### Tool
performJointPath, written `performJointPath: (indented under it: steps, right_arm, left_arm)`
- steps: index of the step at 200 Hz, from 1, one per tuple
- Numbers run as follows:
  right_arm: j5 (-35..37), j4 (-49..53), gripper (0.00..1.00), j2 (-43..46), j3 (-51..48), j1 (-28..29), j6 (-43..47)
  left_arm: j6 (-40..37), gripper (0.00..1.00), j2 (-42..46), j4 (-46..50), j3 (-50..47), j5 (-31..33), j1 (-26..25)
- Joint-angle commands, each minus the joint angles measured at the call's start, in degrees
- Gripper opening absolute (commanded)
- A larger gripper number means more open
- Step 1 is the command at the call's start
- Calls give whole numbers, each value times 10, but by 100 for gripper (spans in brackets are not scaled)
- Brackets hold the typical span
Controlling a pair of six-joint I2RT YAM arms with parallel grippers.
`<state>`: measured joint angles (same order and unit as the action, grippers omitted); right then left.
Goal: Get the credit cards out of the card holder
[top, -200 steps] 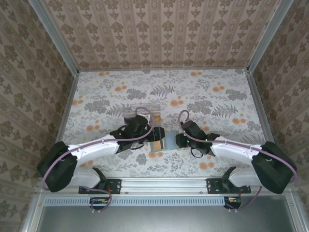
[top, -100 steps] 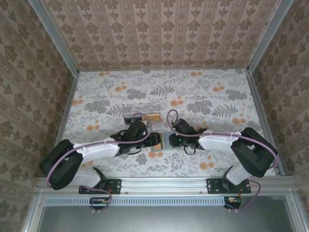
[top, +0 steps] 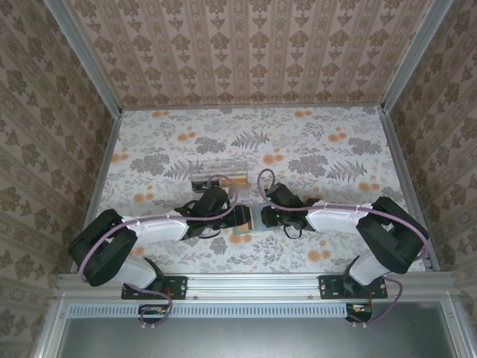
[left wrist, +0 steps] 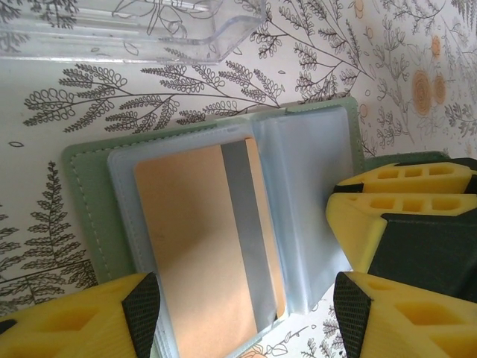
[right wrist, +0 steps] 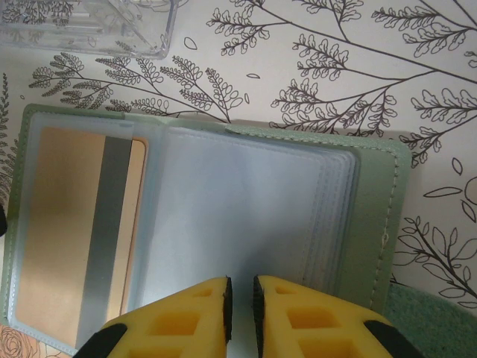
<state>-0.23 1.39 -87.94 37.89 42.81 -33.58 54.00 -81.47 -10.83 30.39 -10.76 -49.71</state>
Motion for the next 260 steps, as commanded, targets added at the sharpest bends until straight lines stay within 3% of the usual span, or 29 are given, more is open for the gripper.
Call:
performJointPath:
  steps: [1, 113, 167, 199, 233, 260]
  right_arm:
    - [8, 4, 20, -12, -1, 2, -3]
    - [7, 7, 20, -14, 0, 2, -7]
    - [28, 23, 22, 59, -6, 2, -32]
    - [-46, -6, 24, 48, 4, 1, -50]
    - [-120, -69, 16, -6, 1, -9, -92]
    - [-152, -114, 16, -31, -5, -14, -122]
  left_arm:
    - [8, 66, -18, -18, -2, -13, 4]
    - [20, 66, -57, -51, 1, -24, -6]
    - [15, 66, -51, -39, 2, -17, -6]
    - [16, 66, -53, -43, 1, -18, -6]
    - [16, 66, -49, -43, -1, -18, -7]
    - [15, 65, -46, -41, -1, -17, -7]
